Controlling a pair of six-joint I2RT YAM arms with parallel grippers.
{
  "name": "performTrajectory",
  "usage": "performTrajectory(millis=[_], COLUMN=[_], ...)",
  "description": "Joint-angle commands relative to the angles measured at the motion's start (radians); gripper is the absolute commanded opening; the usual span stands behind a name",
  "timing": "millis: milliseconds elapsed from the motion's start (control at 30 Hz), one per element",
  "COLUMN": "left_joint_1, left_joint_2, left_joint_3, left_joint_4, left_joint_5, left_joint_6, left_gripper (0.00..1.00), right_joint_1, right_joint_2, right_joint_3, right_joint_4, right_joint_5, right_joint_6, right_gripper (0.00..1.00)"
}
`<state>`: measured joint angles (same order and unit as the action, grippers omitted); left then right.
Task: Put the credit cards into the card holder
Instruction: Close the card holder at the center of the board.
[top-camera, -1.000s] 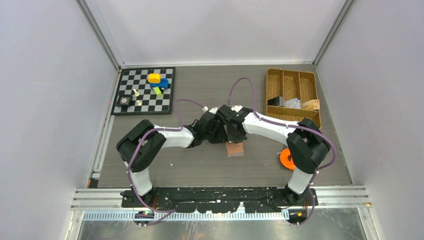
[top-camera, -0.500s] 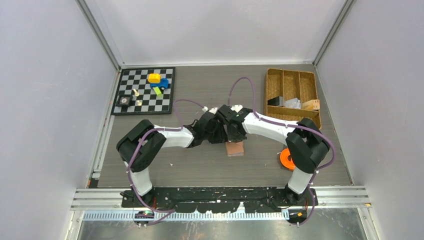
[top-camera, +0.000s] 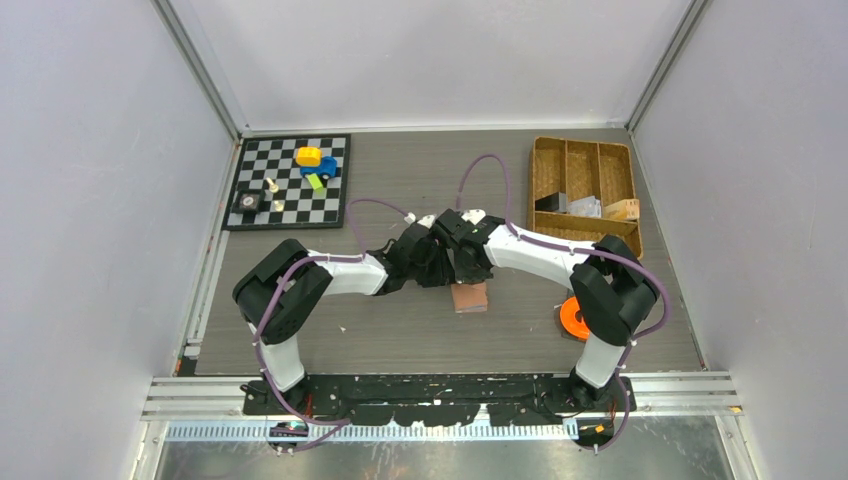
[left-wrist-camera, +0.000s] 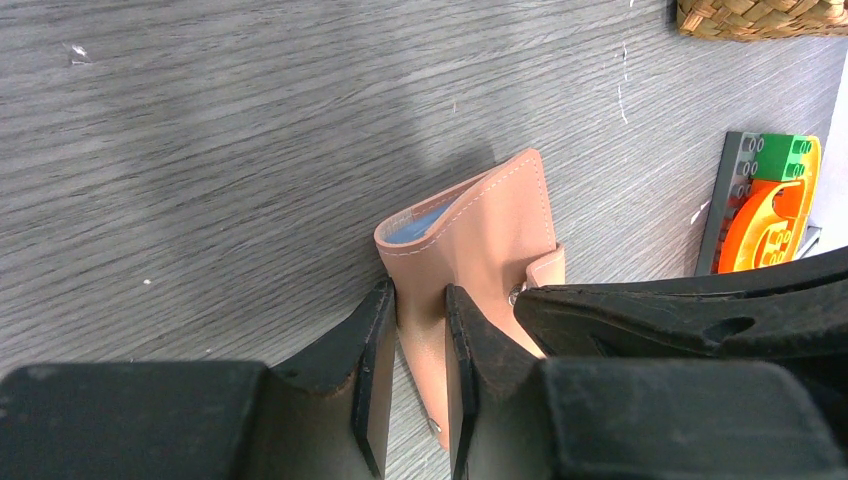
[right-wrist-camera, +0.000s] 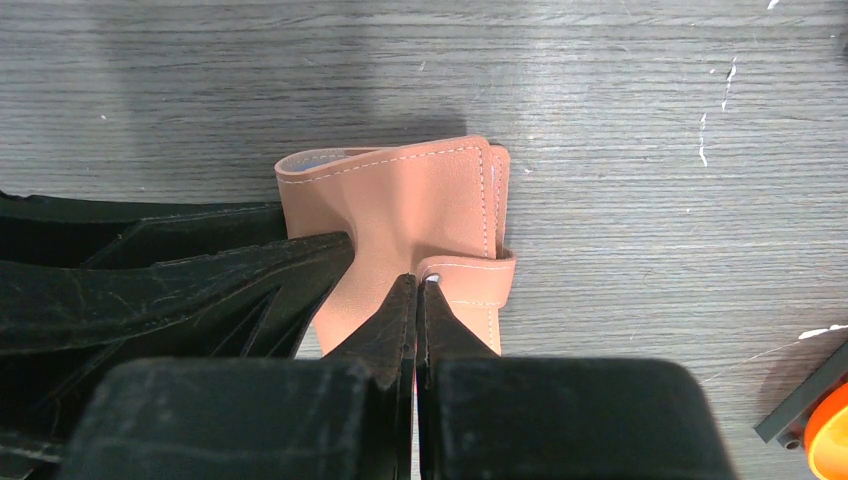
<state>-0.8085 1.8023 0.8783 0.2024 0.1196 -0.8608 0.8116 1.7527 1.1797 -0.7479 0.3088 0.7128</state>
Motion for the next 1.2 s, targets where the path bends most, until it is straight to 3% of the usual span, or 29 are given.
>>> performTrajectory(millis=[0,1167], left_joint_1=[-0.018,-0.018], left_joint_2=[0.055,0.061], left_joint_3=[0.000,0.009], left_joint_4=[-0.126,-0.132], left_joint_5=[-0.014,-0.012], left_joint_6=[0.046,0.050], left_gripper=[0.23,0.23], right_joint_1=[0.037,0.046], right_joint_2=[0.016,0.062], right_joint_3=[-0.026,-0.063], right_joint_4=[-0.053,-0.079], right_joint_5=[-0.002,-0.046], right_joint_6=[0.012,0.021], right_gripper=[0.01,0.01])
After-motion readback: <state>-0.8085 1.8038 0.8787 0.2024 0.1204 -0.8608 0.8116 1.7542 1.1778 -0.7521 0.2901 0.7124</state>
